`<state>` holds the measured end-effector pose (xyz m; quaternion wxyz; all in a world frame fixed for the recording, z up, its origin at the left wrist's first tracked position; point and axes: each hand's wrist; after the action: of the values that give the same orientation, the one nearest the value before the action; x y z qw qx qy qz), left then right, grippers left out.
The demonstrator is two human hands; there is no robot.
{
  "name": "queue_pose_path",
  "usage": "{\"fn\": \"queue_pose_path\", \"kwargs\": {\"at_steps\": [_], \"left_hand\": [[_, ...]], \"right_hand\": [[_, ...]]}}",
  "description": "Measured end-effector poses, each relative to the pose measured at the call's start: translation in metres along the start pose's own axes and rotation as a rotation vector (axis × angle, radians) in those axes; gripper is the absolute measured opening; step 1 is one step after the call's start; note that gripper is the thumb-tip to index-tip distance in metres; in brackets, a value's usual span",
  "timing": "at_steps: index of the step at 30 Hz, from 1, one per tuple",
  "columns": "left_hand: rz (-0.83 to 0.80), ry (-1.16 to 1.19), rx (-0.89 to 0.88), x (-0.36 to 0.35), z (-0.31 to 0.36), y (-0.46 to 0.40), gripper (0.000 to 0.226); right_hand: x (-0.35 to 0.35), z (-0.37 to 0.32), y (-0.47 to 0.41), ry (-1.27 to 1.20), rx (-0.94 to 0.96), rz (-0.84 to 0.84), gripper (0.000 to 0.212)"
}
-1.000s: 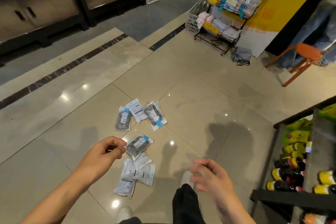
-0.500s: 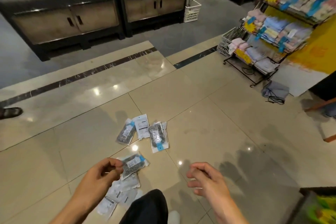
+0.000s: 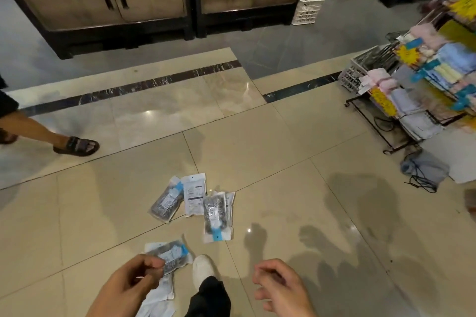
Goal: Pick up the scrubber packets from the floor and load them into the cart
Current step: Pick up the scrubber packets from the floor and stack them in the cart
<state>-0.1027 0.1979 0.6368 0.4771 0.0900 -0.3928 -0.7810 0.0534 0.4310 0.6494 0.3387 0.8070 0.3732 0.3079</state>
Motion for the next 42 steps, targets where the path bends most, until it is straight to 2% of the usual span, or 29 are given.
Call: {"fn": "queue_pose_path", "kwargs": {"at_steps": [3,8,13,15,18,21,24,28,30,32,36,40,42], "left_hand": [[-0.02,-0.038,0.047,-0.016,0.019,-0.051,0.033],[0.004,-0.065,0.109,-0.048,0.014,-0.156,0.028],[0.04,-0.087,0.17,-0.092,-0.052,-0.289,0.02],[0.043,-0.086,0.201,-0.116,-0.088,-0.342,0.017],[0.037,-0.089,0.254,-0.153,-0.15,-0.415,0.014],[0.029,-0.065,0.326,-0.185,-0.207,-0.487,0.031],[0.052,-0.056,0.374,-0.208,-0.257,-0.546,0.059],[0.006,-0.155,0.365,-0.231,-0.308,-0.605,0.095],[-0.008,-0.101,0.372,-0.242,-0.324,-0.627,0.088],[-0.03,-0.013,0.353,-0.255,-0.333,-0.645,0.068],[0.015,0.027,0.309,-0.27,-0.347,-0.665,0.066],[0.02,0.094,0.322,-0.272,-0.344,-0.661,0.021],[-0.02,0.197,0.337,-0.264,-0.333,-0.649,0.023]], "right_hand": [[0.002,-0.016,-0.059,0.003,-0.012,-0.013,0.018],[-0.005,-0.015,-0.178,0.062,-0.052,-0.081,0.012],[-0.036,0.032,-0.335,0.27,-0.113,-0.084,0.013],[-0.053,0.056,-0.399,0.349,-0.132,-0.127,0.005],[-0.075,0.097,-0.492,0.39,-0.176,-0.171,0.017],[-0.095,0.134,-0.582,0.301,-0.22,-0.208,0.027],[-0.116,0.172,-0.665,0.32,-0.195,-0.138,0.036],[-0.141,0.215,-0.743,0.366,-0.185,-0.104,0.023],[-0.153,0.231,-0.771,0.378,-0.181,-0.09,0.022],[-0.165,0.24,-0.787,0.361,-0.184,-0.099,0.026],[-0.186,0.256,-0.799,0.26,-0.193,-0.075,0.021],[-0.193,0.242,-0.796,0.182,-0.251,-0.176,0.005],[-0.187,0.229,-0.786,0.227,-0.248,-0.247,0.007]]}}
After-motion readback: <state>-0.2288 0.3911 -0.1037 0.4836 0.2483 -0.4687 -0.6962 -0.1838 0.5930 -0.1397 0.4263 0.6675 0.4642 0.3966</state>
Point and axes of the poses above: each hand's wrist, its own y-axis away from the middle knuckle, its own x-axis out of the back of the hand, z = x × y, and after that the axes turned 5 degrees about y, right-handed
